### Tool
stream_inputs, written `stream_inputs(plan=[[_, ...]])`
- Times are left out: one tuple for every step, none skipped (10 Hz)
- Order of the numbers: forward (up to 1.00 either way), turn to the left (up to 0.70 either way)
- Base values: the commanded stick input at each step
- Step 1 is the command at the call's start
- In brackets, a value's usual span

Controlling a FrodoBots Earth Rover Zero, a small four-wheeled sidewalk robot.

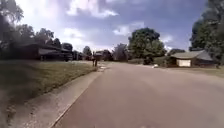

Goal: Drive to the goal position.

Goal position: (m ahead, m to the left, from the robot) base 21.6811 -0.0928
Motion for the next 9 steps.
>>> stream_inputs(plan=[[1.00, 0.00], [1.00, 0.00], [1.00, 0.00], [1.00, 0.00], [1.00, 0.00], [1.00, 0.00], [1.00, 0.00], [1.00, 0.00], [1.00, 0.00]])
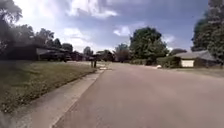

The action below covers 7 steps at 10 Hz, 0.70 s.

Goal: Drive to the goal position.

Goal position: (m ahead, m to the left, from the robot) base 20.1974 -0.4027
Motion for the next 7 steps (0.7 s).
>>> stream_inputs(plan=[[1.00, 0.00], [1.00, 0.00], [1.00, 0.00], [1.00, 0.00], [1.00, 0.00], [1.00, 0.00], [1.00, 0.00]])
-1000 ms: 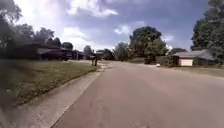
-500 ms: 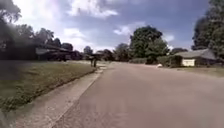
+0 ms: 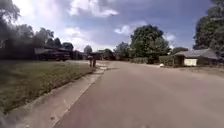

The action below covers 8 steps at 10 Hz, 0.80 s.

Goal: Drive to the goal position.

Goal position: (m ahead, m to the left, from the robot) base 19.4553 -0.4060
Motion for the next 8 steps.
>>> stream_inputs(plan=[[1.00, 0.00], [1.00, 0.00], [1.00, 0.00], [1.00, 0.00], [1.00, 0.00], [1.00, 0.00], [1.00, 0.00], [1.00, 0.00]])
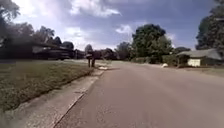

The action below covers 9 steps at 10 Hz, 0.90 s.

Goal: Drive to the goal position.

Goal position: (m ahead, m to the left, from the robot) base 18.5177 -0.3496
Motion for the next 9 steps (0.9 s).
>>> stream_inputs(plan=[[1.00, 0.00], [1.00, 0.00], [1.00, 0.00], [1.00, 0.00], [1.00, 0.00], [1.00, 0.00], [1.00, 0.00], [1.00, 0.00], [1.00, 0.00]])
